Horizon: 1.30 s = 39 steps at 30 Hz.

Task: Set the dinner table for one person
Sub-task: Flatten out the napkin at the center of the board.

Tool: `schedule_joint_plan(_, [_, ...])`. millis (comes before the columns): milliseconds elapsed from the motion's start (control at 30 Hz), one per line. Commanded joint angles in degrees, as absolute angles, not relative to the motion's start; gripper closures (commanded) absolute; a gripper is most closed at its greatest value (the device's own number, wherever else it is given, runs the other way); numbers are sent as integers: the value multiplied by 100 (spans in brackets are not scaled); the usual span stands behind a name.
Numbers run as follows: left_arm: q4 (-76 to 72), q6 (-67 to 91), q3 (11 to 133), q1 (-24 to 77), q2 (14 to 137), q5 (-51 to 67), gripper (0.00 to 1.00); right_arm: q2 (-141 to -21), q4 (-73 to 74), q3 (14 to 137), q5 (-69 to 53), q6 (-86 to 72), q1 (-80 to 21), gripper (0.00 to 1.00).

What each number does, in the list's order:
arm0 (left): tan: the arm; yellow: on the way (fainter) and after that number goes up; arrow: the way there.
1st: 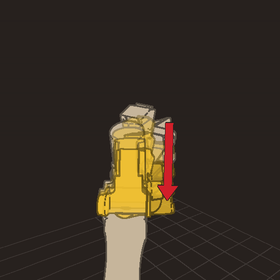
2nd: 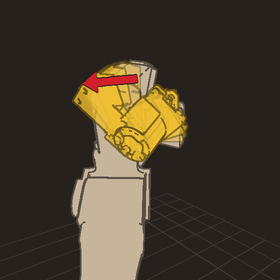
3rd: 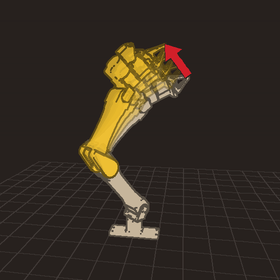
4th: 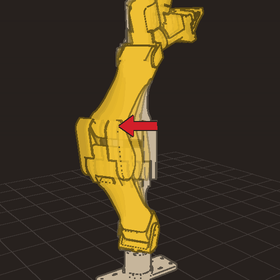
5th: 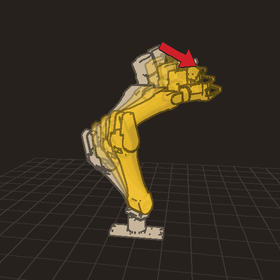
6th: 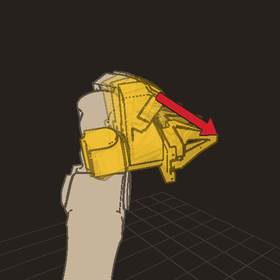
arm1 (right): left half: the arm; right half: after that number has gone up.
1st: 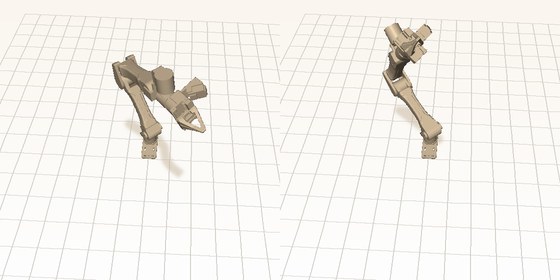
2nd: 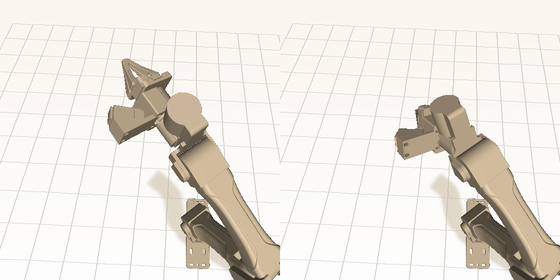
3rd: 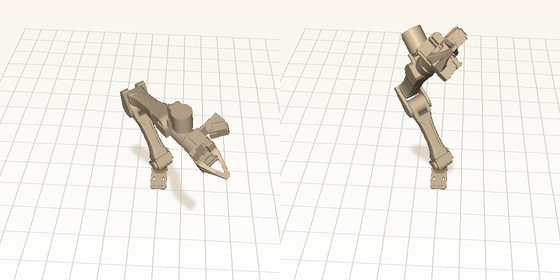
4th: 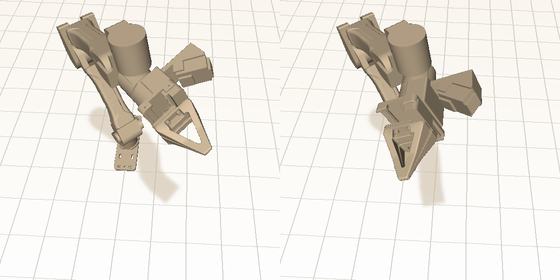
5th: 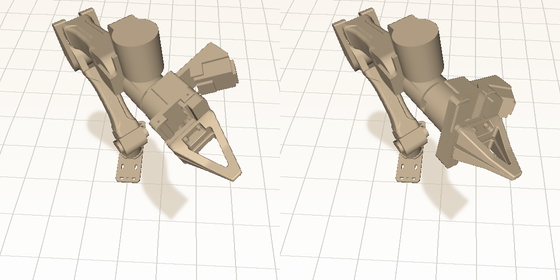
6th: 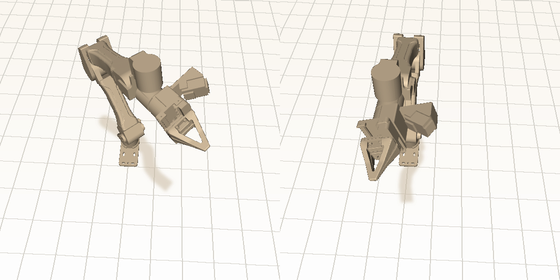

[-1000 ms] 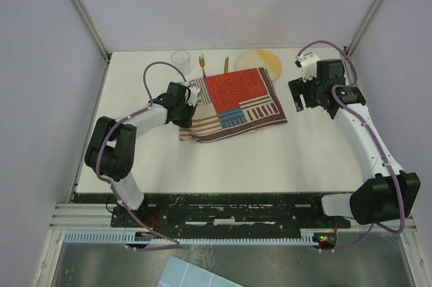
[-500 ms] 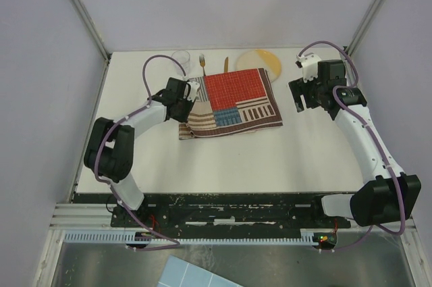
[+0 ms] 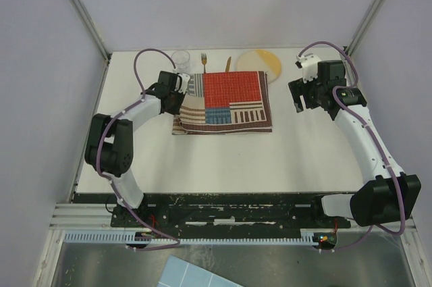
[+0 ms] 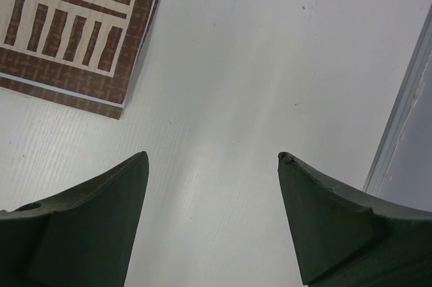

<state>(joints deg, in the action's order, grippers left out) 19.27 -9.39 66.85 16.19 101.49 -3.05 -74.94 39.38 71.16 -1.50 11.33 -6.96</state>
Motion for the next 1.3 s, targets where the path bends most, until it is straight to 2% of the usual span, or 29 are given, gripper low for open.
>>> schedule_joint_plan(0, [1763, -1286, 7001, 1434, 9818, -482, 97, -7287, 3681, 7095, -244, 1024, -659, 14])
schedule_joint_plan(500, [1806, -1138, 6688, 1433, 9888, -216, 97, -7234, 3721, 7107, -245, 1037, -650, 14])
schedule_joint_plan(1033, [1650, -1344, 6583, 1432, 9793, -1302, 97, -7199, 3718, 7061, -305, 1037, -642, 14])
schedule_joint_plan(1067, [1622, -1345, 6571, 1432, 9792, -1372, 95, -7196, 3718, 7054, -307, 1037, -639, 14])
schedule_joint_plan(1200, [1513, -1351, 6448, 1433, 9736, -1489, 70, -7178, 3723, 7047, -325, 1045, -635, 14])
schedule_joint_plan(1267, [1459, -1319, 6382, 1437, 9699, -1549, 62, -7173, 3731, 7056, -325, 1046, -628, 14])
